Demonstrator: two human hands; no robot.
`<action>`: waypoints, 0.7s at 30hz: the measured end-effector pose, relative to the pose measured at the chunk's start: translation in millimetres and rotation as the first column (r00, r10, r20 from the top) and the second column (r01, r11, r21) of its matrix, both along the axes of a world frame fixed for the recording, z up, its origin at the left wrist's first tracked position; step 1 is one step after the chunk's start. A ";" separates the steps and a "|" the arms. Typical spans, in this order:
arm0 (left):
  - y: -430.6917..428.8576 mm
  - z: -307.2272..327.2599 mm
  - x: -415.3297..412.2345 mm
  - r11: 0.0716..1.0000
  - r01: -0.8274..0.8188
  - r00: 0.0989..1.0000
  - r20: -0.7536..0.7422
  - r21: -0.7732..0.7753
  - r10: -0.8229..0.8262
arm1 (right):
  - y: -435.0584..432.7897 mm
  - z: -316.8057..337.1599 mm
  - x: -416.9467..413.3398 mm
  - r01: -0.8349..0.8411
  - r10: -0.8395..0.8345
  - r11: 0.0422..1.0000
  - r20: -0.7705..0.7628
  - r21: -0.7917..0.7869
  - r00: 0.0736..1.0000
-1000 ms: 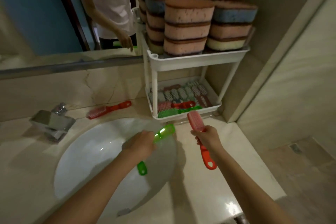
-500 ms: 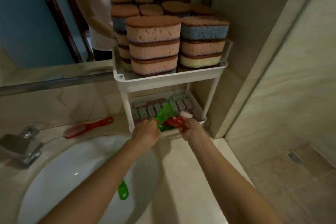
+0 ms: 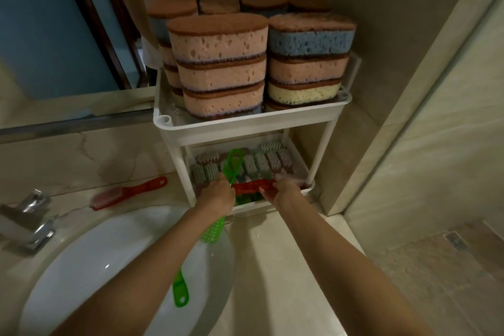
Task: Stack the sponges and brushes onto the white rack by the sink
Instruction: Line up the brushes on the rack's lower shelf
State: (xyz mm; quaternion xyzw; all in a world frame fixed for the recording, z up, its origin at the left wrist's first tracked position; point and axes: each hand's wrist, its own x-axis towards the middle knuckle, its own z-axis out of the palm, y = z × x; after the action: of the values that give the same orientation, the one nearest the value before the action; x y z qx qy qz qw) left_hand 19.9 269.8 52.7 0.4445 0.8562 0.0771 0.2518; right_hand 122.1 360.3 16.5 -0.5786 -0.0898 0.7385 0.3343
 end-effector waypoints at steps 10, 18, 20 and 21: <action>4.0 -10.9 1.4 1.000 -0.024 1.000 -0.013 -0.011 0.023 | -3.9 -4.8 12.7 -0.173 0.153 0.982 0.206 0.082 0.967; 1.0 -20.4 -11.6 0.998 -0.056 0.998 0.003 0.033 0.056 | -6.8 -0.7 15.5 -0.809 0.077 0.502 0.916 0.305 0.393; 1.7 -23.5 -16.9 0.998 -0.050 0.998 0.024 0.047 0.049 | -5.6 -0.9 13.5 -0.967 -0.061 0.218 0.991 0.130 0.120; 2.1 -25.0 -19.6 0.997 -0.049 0.998 0.034 0.051 0.048 | -3.9 -2.1 12.5 -0.993 -0.093 0.112 0.996 0.023 0.013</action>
State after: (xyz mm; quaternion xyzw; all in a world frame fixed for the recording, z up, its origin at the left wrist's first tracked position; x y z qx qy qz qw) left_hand 0.3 271.9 27.7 0.4287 0.8601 0.1128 0.2523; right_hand 134.6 356.4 14.3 -0.4911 -0.8518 0.1632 0.0820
